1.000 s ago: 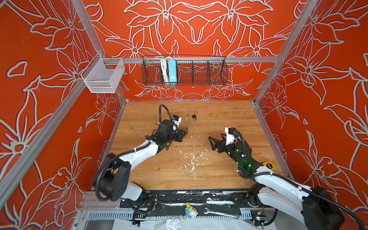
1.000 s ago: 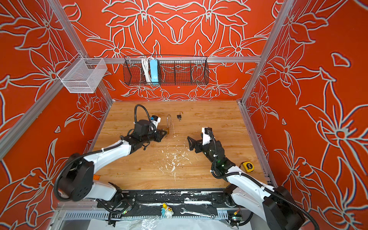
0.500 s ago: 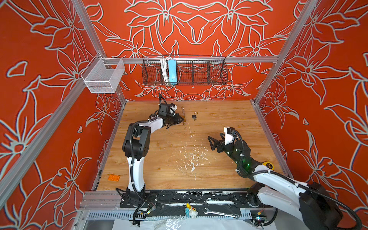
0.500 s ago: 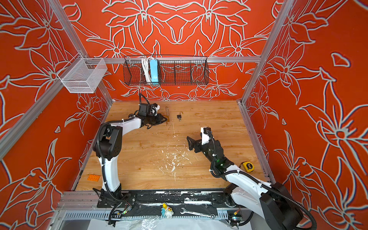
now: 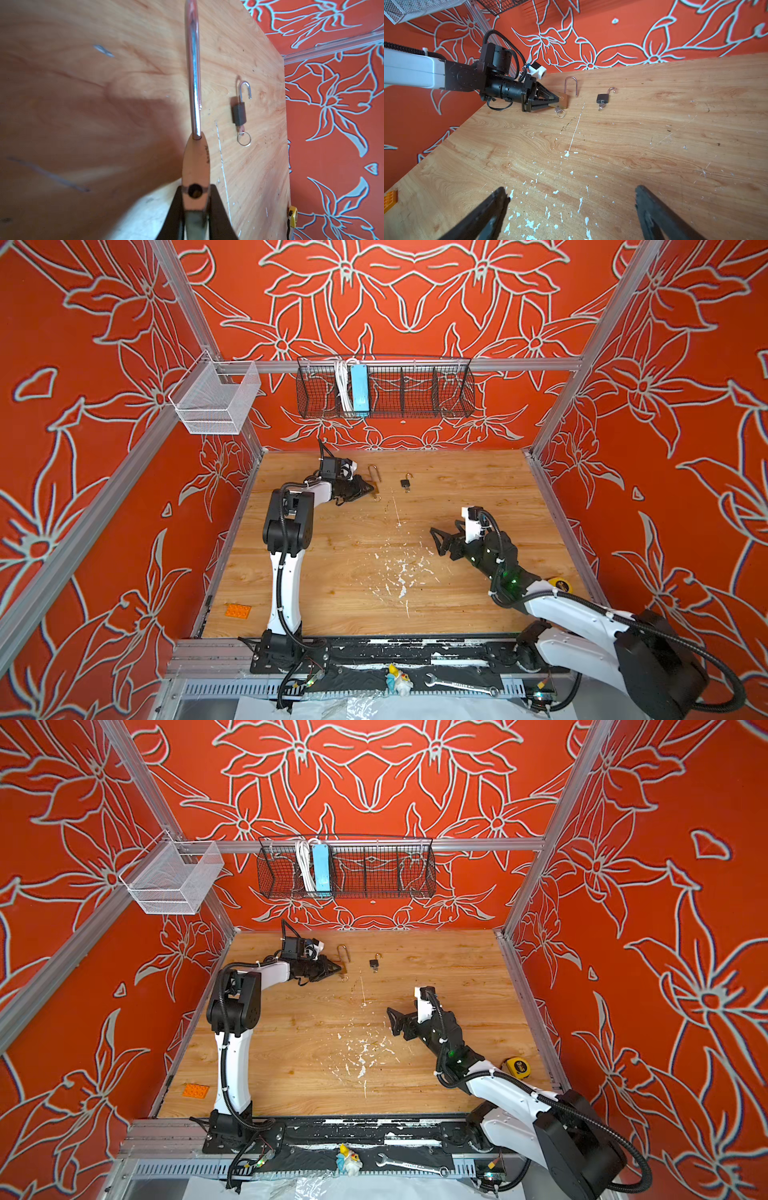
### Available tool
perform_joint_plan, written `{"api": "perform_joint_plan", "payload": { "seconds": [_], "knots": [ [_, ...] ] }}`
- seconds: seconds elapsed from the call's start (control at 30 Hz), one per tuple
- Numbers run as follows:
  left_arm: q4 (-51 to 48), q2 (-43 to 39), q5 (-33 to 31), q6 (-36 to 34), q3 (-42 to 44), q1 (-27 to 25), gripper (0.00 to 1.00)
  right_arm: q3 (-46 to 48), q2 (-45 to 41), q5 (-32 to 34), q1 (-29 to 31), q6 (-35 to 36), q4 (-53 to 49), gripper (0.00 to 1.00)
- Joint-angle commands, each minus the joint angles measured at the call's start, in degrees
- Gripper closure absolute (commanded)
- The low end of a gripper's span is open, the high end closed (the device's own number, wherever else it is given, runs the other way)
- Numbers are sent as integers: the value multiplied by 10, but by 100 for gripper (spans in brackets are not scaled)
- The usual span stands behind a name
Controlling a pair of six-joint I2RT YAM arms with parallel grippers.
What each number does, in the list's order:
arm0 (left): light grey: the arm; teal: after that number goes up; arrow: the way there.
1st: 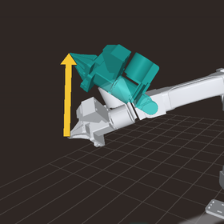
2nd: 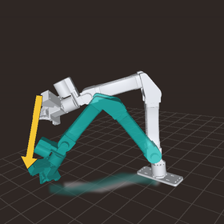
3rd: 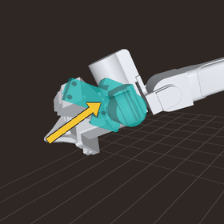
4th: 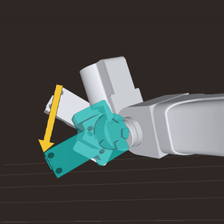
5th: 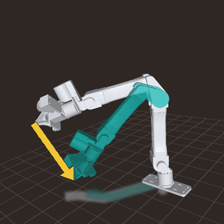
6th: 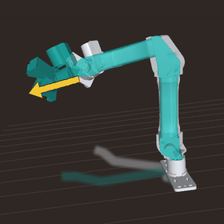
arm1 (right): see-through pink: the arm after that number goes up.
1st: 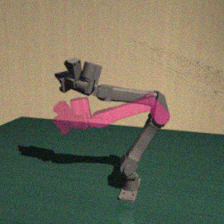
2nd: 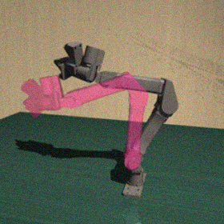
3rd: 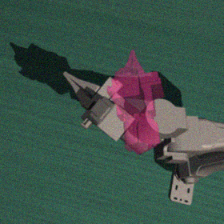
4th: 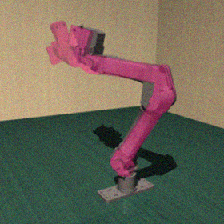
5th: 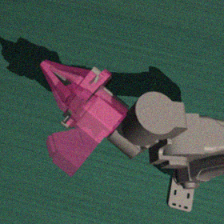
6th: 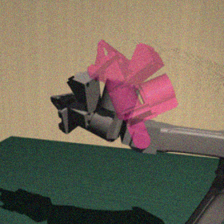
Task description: Unlock with the key
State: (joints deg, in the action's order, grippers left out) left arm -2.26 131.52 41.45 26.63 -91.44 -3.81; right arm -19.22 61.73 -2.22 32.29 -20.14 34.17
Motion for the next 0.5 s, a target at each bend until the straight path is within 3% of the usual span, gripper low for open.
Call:
{"api": "perform_joint_plan", "payload": {
  "seconds": [0.0, 0.17, 0.27, 0.3, 0.47],
  "knots": [
    [-6, 0, 21, -18, -21, 6, 79, -20, 3, -10, 0, -4, 13, 2],
    [-17, -13, 7, -38, -13, 9, 48, -20, 1, -10, 0, -3, 12, 2],
    [-15, -38, -21, -51, 5, 9, 10, -20, 0, -9, 0, -1, 12, 2],
    [-13, -51, -37, -55, 15, 9, 3, -20, 0, -9, 0, -1, 11, 2],
    [8, -148, -121, -74, 93, 9, 3, -19, -2, 6, 0, -3, 7, 2]
  ]
}}
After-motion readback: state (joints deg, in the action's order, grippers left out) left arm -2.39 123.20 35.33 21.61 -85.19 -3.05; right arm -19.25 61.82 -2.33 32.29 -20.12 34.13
